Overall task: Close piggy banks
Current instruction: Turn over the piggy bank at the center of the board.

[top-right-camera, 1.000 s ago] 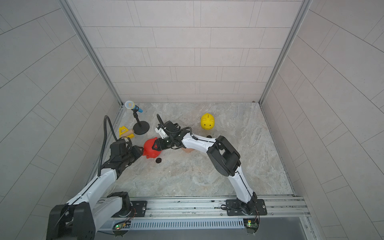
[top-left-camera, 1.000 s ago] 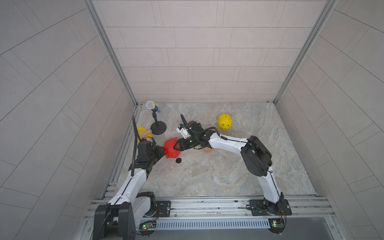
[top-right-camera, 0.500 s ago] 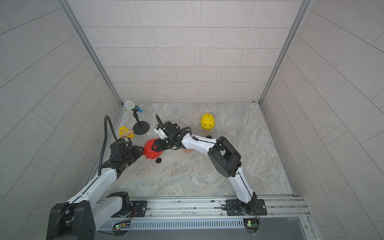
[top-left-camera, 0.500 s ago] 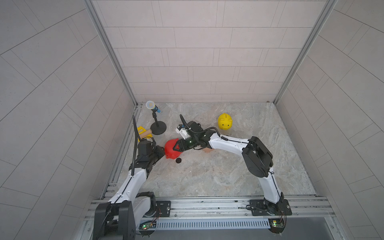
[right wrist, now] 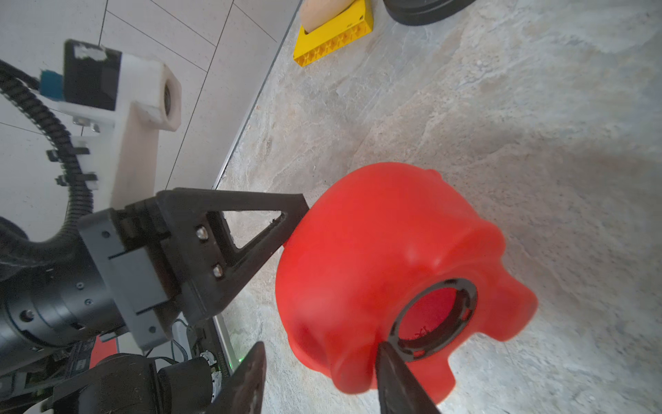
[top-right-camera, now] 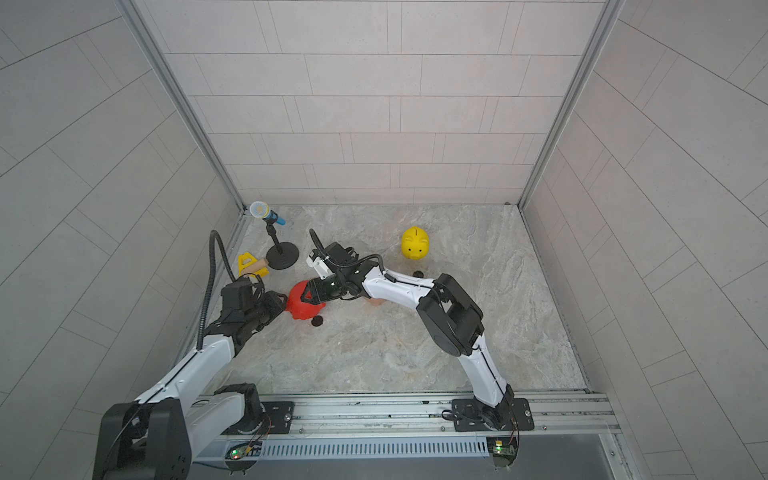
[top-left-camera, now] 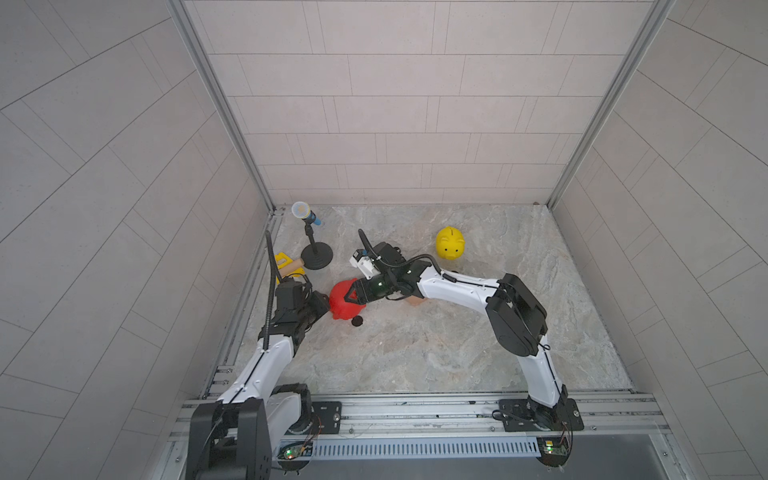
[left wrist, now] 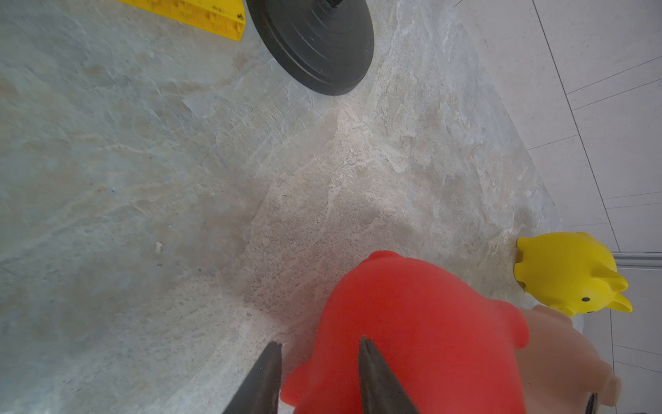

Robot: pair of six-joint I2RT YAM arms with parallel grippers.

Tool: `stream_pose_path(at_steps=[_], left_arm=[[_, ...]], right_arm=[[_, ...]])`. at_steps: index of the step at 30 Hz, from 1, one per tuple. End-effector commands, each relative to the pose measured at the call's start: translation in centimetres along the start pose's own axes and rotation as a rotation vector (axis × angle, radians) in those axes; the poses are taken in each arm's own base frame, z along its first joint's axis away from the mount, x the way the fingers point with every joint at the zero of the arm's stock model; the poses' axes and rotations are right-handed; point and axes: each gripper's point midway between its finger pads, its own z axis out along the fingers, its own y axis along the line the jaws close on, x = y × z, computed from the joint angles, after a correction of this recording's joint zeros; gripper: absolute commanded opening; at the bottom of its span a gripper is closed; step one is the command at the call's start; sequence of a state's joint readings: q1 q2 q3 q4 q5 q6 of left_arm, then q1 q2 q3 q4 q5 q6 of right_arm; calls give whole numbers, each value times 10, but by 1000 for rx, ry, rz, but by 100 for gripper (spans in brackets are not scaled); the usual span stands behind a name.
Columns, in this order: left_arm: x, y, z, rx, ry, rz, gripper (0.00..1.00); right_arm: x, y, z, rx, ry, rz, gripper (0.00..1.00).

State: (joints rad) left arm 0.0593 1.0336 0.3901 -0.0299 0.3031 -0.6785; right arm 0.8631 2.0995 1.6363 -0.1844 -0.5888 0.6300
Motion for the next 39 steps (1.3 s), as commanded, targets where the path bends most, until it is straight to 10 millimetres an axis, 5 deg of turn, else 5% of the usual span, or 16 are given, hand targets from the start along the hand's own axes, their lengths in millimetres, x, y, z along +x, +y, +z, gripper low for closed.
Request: stream_pose_path(at_steps=[1,39], left_arm=[[6,0,1,2,33,20,40],[9,8,3,-39,46,13,40]], right_arm=[[-16,39,-18,-78,-45,-46,50],[-19,47,12,-99,-25,-35,49]])
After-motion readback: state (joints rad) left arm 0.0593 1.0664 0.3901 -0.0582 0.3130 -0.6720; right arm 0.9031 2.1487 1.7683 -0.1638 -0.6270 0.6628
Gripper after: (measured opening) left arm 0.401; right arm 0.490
